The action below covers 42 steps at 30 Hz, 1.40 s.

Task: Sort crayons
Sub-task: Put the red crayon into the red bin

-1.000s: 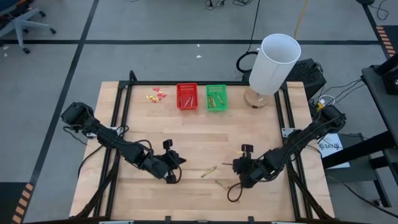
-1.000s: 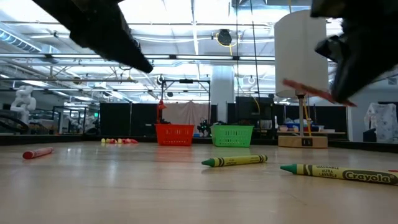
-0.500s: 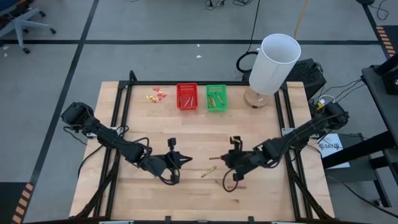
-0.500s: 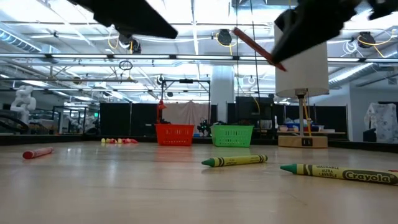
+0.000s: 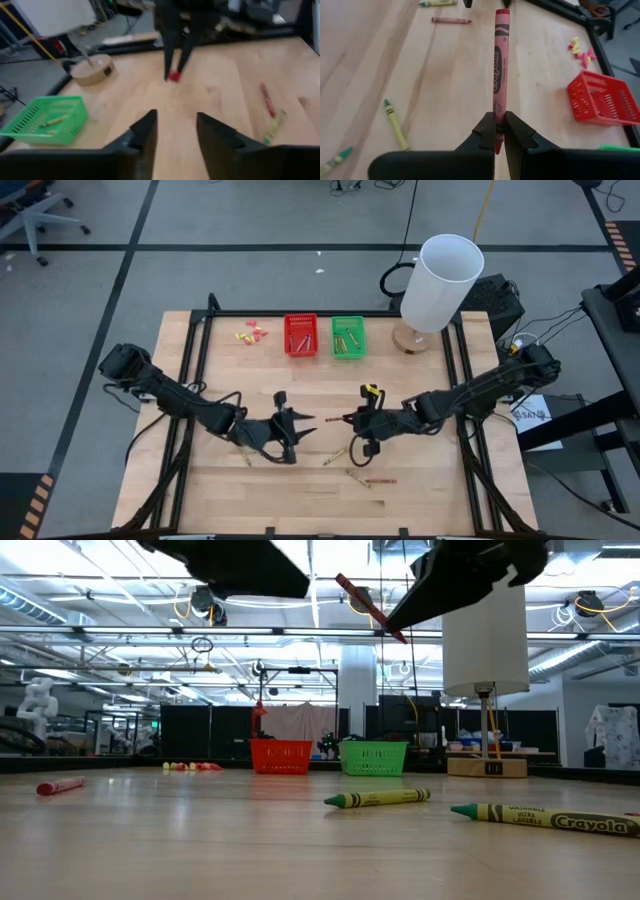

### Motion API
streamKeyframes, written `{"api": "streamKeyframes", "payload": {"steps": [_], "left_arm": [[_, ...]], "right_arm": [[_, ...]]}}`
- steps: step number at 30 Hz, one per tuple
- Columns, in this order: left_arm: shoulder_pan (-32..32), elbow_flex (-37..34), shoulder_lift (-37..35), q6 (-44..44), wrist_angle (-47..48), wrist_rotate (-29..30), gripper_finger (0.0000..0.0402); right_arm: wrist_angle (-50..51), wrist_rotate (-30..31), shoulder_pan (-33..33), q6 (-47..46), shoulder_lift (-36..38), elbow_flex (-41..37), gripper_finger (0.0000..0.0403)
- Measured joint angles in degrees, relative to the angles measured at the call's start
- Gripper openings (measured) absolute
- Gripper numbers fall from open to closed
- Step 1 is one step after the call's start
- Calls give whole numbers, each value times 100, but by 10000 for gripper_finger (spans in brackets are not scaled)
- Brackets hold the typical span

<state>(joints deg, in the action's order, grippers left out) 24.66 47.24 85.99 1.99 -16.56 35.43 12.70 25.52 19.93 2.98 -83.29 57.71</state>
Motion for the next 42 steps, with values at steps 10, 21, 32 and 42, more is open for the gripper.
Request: {"api": "streamKeyframes", "payload": {"steps": [10,21,32,42], "left_arm": [[-395,0,0,-439,-536,-199,222],[-704,0,0,-408,-738,-974,224],[-751,0,3,-579,-900,-1016,158],[-749,0,3,-579,-1137,-1021,91]], "right_arm": [[-387,-143,-367,506,0,2,5],[-848,-626,-530,752,0,4,6],[-1092,-634,-644,890,0,4,6],[-1124,-638,-645,973,0,4,6]]}}
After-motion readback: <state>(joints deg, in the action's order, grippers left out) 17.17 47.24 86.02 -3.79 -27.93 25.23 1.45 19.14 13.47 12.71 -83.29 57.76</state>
